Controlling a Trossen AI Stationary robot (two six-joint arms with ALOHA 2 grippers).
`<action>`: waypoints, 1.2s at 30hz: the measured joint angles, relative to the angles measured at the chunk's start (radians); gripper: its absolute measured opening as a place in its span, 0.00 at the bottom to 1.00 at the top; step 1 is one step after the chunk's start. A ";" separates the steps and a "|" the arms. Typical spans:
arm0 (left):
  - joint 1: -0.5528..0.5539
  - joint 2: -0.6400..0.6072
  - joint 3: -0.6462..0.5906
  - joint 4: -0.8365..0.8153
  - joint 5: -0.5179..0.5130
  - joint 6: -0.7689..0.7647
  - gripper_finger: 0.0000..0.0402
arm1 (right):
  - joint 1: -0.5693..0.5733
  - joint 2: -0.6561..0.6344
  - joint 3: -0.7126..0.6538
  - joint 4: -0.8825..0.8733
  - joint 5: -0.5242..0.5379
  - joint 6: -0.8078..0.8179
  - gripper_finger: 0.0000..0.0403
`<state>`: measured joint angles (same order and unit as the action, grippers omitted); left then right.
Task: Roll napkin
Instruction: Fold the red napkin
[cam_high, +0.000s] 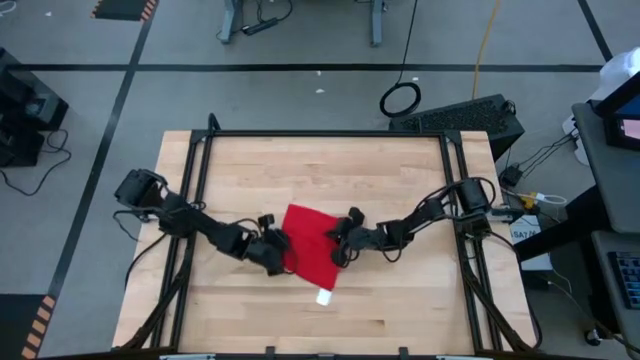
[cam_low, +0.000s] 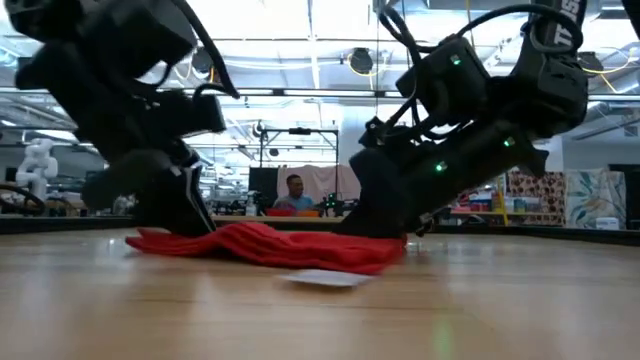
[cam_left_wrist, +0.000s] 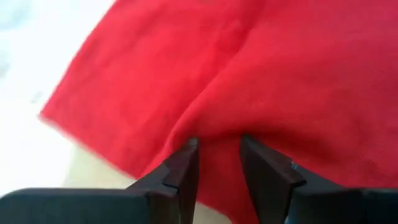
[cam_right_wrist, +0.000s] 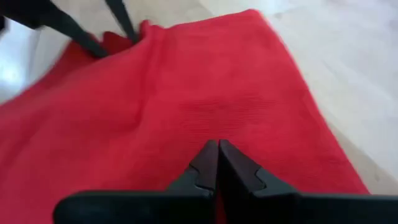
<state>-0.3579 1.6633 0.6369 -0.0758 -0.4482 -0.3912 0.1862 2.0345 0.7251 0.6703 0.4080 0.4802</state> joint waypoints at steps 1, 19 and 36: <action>0.014 -0.011 0.000 -0.025 -0.001 0.030 0.32 | 0.005 0.002 0.000 -0.001 0.005 0.032 0.01; 0.200 -0.351 -0.009 -0.149 0.173 0.388 0.32 | 0.056 -0.055 0.052 0.178 0.234 -0.102 0.01; -0.050 -0.264 -0.007 0.075 0.122 0.159 0.32 | 0.088 -0.109 0.052 -0.171 0.215 -0.088 0.01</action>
<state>-0.4081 1.3993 0.6300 -0.0007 -0.3266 -0.2320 0.2746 1.9258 0.7770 0.4989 0.6235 0.3925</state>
